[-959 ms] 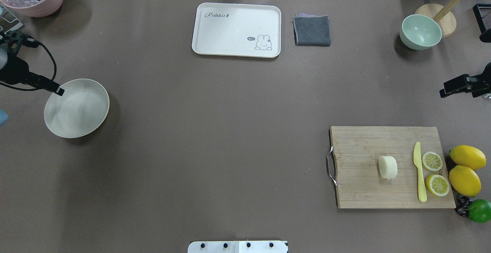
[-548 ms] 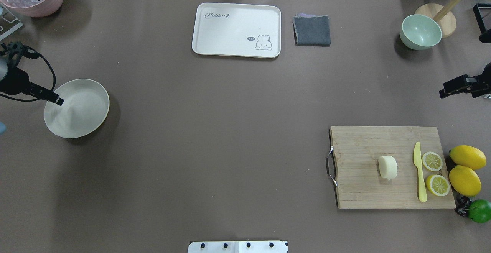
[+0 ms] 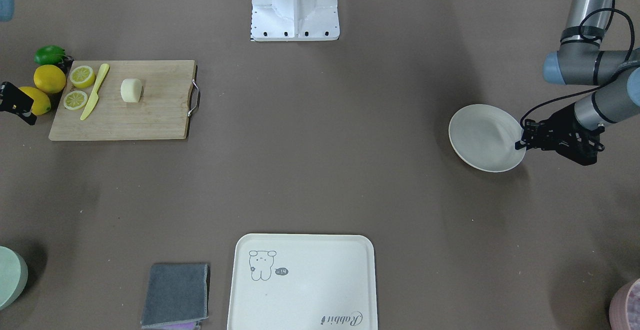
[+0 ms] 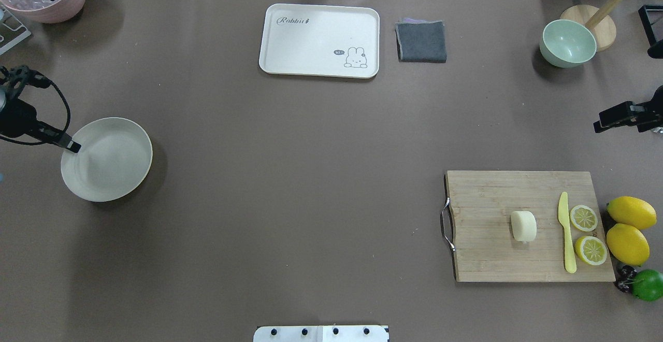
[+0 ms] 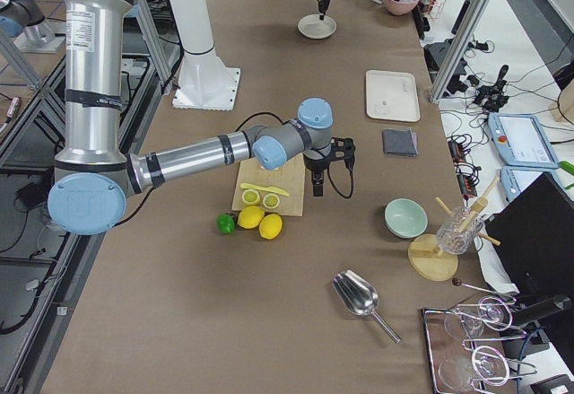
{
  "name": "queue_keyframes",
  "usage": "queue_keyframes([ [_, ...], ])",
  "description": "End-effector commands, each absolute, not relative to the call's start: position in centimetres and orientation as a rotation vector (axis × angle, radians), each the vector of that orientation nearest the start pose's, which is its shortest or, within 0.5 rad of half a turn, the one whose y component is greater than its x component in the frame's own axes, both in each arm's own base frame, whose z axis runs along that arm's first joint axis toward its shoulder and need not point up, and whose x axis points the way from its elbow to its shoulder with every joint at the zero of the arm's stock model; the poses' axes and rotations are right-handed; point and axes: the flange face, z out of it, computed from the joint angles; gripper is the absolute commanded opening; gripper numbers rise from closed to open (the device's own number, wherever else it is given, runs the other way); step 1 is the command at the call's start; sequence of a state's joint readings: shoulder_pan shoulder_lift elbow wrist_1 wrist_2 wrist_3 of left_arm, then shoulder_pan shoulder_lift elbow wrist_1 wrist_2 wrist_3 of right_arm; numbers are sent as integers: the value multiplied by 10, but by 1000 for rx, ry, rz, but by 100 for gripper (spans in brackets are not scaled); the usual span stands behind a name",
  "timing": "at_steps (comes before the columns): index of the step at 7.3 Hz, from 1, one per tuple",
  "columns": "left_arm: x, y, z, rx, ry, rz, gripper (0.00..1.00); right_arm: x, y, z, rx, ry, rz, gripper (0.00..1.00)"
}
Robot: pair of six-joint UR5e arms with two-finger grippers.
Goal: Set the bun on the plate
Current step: 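Slide the white plate with the left gripper toward the table centre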
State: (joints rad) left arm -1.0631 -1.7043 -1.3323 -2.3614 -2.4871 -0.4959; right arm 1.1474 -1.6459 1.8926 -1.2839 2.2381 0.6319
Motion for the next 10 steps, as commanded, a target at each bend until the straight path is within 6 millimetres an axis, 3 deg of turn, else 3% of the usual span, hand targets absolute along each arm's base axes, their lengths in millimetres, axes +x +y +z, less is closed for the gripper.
queue_keyframes([
  [1,231,-528,543,105,1170,212,0,-129,-461,507,121,-823,16,100],
  [3,271,-544,464,57,1244,124,0,-129,-461,507,122,-823,16,100],
  [6,395,-519,367,-10,1311,90,0,-130,-461,508,120,-823,16,100],
  [7,447,-496,347,21,1301,71,0,-129,-462,508,120,-823,18,100],
  [8,481,-474,340,47,1294,78,0,-129,-462,508,120,-823,18,100],
  [10,511,-456,318,48,1309,51,0,-129,-461,508,120,-824,17,100],
])
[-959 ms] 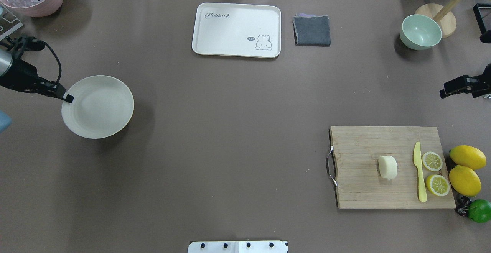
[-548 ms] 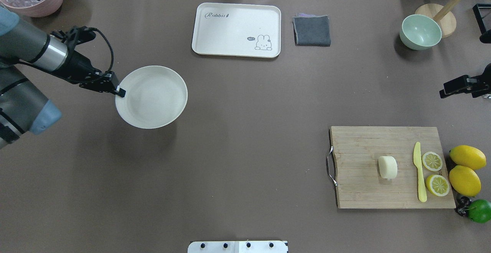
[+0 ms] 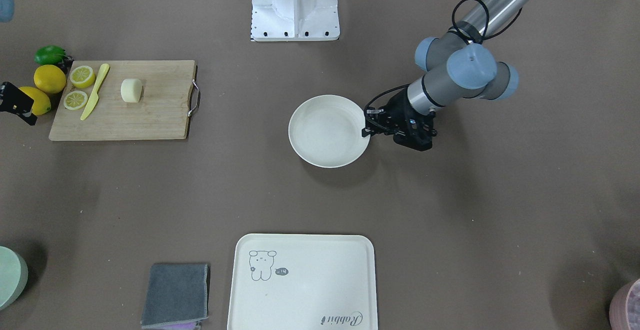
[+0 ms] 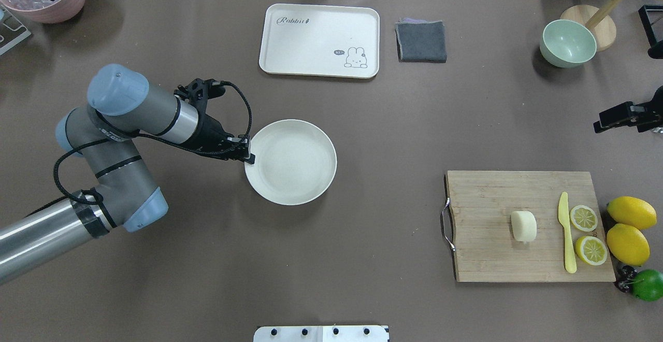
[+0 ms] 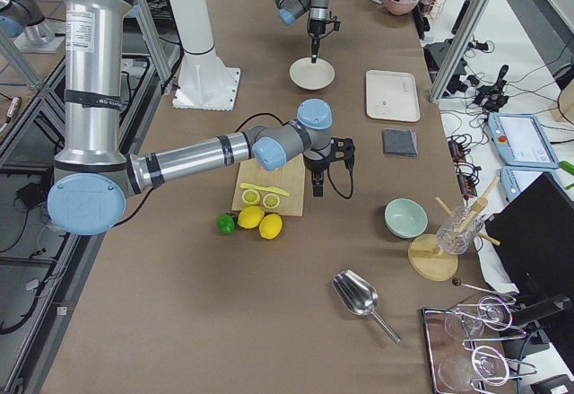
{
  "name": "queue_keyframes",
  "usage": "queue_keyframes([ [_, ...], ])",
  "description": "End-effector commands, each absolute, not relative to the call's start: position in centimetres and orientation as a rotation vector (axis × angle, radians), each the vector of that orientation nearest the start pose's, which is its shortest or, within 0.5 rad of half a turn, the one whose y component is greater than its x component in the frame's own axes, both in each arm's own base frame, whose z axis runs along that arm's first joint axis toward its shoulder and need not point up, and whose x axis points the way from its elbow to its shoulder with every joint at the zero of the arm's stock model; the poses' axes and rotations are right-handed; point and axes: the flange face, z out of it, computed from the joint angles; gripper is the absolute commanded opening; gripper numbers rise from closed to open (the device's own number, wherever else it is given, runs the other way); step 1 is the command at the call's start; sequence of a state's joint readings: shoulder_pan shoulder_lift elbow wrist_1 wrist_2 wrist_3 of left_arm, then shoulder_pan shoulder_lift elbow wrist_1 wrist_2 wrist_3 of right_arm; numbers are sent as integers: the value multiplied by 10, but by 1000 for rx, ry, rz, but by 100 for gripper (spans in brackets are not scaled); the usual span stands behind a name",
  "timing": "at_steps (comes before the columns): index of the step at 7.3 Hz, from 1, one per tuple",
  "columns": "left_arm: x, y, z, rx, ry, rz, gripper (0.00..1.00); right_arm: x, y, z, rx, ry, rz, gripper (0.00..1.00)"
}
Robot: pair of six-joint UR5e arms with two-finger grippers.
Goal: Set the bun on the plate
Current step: 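Slide the white plate with the left gripper toward the table centre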
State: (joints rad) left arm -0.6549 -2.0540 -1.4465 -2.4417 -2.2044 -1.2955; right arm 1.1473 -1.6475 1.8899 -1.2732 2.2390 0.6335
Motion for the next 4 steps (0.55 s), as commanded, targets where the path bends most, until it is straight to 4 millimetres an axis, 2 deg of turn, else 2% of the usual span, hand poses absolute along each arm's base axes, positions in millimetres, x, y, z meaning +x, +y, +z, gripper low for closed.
queue_keyframes([
  [1,521,-448,312,59,1310,51,0,-130,-461,508,119,-824,16,100],
  [2,522,-450,308,71,1314,48,43,-130,-462,507,120,-825,17,100],
  [3,524,-449,302,78,1321,57,91,-132,-463,504,117,-831,28,100],
  [4,520,-456,297,81,1324,40,94,-145,-462,495,98,-844,55,100],
])
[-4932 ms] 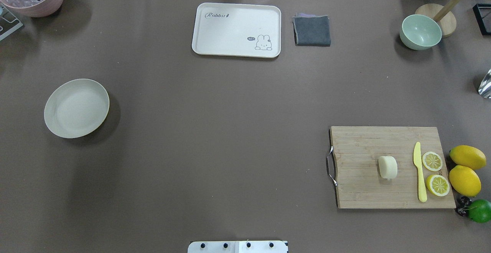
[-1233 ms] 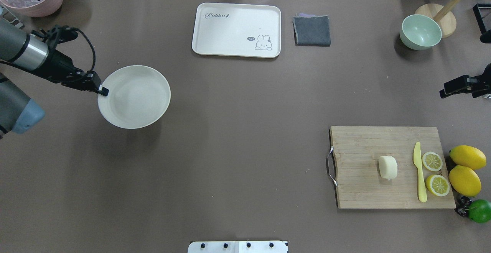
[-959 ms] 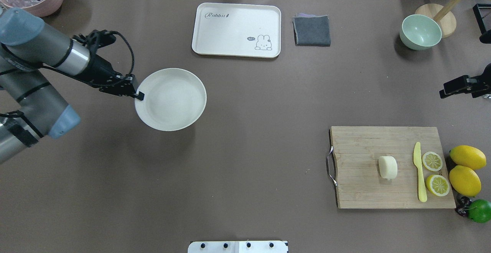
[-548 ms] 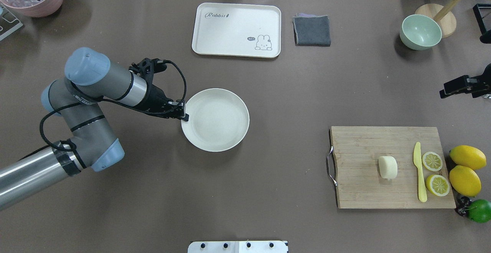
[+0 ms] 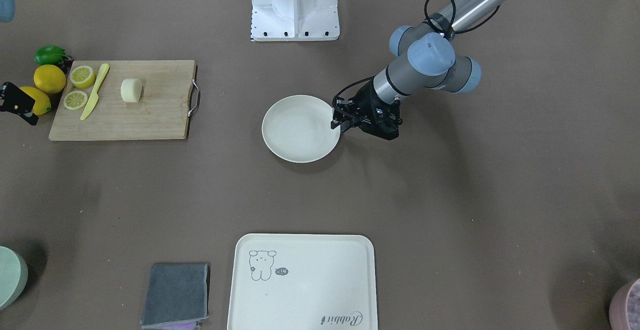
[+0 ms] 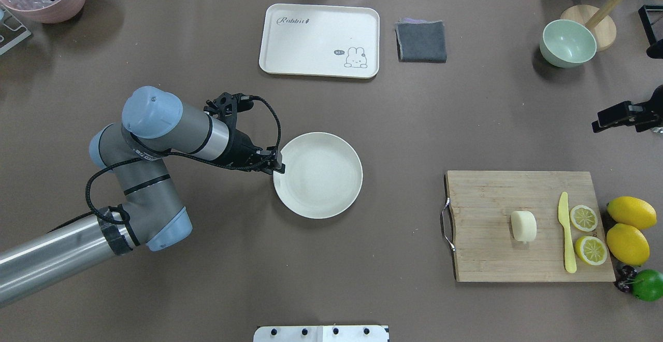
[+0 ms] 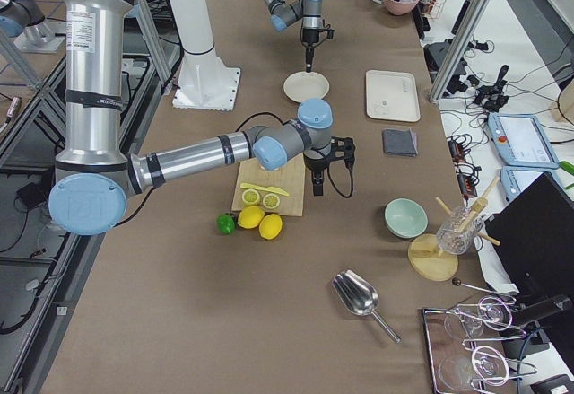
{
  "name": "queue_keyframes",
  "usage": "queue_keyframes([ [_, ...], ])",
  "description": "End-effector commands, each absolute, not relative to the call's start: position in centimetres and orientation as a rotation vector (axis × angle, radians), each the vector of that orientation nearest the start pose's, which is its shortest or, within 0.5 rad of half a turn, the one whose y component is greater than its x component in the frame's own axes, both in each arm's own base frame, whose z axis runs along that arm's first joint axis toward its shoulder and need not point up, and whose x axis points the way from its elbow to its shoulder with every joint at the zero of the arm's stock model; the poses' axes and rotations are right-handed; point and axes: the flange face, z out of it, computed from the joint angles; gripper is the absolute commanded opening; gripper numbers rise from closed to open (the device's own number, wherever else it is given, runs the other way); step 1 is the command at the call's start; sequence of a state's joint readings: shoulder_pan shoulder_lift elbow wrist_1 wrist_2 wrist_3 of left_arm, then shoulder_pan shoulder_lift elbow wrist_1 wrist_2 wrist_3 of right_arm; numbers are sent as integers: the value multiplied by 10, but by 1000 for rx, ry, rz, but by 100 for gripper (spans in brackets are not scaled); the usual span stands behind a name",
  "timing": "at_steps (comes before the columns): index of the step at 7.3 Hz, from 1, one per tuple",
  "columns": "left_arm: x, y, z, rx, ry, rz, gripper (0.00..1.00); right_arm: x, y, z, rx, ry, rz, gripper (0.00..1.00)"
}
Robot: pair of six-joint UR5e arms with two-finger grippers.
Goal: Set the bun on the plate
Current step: 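Slide the white plate with the left gripper toward the table centre, then retract the left arm from the plate while the right arm approaches the board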
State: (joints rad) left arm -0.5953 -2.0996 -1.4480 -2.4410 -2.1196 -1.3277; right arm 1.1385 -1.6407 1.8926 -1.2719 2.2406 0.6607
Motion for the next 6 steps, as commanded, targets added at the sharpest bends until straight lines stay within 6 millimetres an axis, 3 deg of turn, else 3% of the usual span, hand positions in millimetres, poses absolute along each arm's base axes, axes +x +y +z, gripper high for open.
queue_keyframes([
  [1,505,-471,294,86,1321,8,94,-159,-462,487,90,-856,73,100],
  [2,482,-490,296,85,1307,-22,97,-184,-462,476,90,-852,98,100],
  [3,435,-524,303,42,1287,-49,97,-221,-454,462,82,-832,144,100],
  [4,376,-549,311,43,1285,-50,97,-250,-438,454,71,-822,160,100],
  [6,259,-597,358,118,1205,14,97,-297,-400,436,66,-842,172,100],
])
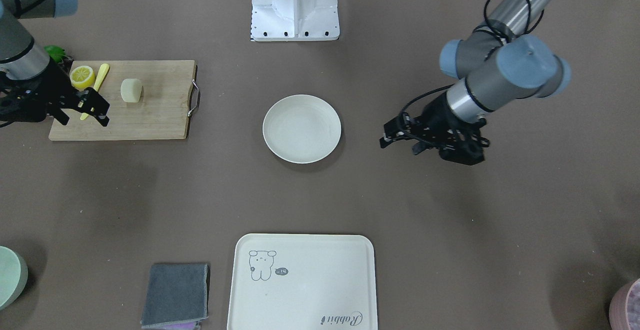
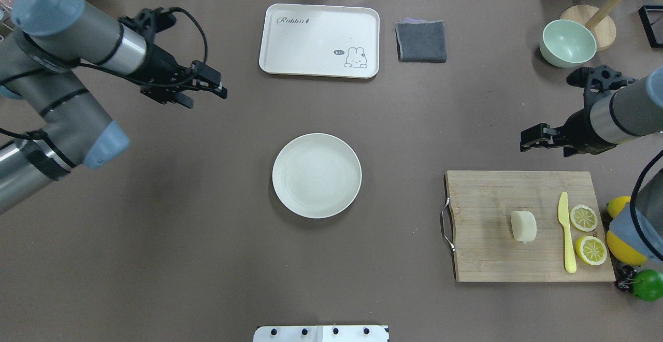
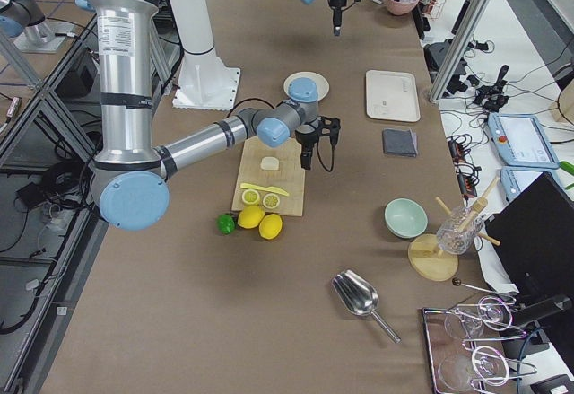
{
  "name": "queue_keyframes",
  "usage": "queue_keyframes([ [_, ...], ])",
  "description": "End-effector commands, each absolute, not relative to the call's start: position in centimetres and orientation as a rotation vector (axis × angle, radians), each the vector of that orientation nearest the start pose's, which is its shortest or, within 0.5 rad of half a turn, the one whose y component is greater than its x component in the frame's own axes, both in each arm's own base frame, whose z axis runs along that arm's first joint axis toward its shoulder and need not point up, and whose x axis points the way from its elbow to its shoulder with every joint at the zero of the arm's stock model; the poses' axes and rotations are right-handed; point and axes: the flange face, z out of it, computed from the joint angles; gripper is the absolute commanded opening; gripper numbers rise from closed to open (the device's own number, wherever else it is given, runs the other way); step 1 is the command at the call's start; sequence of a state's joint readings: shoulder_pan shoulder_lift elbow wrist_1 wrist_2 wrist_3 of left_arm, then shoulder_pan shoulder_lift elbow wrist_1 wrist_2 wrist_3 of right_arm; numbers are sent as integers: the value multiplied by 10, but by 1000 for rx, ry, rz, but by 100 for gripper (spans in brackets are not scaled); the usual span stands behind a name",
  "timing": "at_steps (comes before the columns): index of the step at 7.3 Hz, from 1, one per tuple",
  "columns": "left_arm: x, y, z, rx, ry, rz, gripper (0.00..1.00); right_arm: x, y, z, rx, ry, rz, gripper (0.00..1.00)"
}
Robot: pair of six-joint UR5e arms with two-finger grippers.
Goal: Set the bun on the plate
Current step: 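Retract the left arm from the plate while the right arm approaches the board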
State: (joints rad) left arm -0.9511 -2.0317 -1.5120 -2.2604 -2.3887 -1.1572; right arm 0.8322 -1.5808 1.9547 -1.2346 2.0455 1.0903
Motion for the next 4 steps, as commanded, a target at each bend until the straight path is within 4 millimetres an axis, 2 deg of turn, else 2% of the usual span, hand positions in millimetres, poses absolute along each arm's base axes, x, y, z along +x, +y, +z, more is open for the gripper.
queue_keyframes([
  [1,211,-618,368,149,1141,33,97,-310,-382,440,67,-865,180,100],
  [3,129,-638,383,161,1004,109,97,-318,-347,456,75,-830,167,100],
  [4,92,-637,384,158,952,145,97,-317,-334,459,68,-822,138,100],
])
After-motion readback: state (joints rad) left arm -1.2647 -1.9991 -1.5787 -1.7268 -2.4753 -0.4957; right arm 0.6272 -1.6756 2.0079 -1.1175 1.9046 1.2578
